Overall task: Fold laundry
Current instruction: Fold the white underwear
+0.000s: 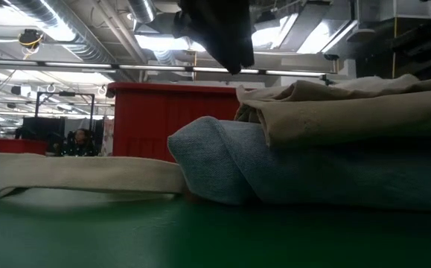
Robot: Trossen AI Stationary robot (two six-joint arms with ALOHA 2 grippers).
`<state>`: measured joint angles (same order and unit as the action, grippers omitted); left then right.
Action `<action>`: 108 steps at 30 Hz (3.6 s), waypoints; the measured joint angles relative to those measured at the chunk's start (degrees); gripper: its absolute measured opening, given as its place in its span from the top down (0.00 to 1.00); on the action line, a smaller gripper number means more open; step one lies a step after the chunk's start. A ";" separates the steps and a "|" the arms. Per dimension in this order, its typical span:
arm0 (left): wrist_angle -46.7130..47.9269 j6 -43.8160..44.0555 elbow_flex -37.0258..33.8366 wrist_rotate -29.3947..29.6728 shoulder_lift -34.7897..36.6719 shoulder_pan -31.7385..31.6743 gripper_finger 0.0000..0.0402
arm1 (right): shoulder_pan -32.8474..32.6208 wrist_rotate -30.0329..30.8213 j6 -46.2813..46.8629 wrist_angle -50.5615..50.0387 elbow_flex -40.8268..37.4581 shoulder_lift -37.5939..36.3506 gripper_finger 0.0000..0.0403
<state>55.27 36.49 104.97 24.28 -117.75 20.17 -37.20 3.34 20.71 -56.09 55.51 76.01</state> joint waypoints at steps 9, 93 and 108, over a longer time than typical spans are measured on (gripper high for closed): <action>-10.79 -1.32 0.00 -5.32 -0.51 0.49 0.67 | -1.48 -1.44 0.04 0.20 0.02 -0.02 0.99; -20.16 -22.08 0.00 -4.30 -8.73 1.96 0.64 | -1.40 -0.55 0.00 0.49 0.07 -0.04 0.99; -20.14 -22.10 0.00 -3.69 -8.74 1.20 0.59 | -1.38 -0.55 0.00 0.48 0.07 -0.04 0.99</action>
<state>35.14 14.39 104.97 20.59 -126.48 21.37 -38.59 2.79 20.71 -55.61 55.57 75.96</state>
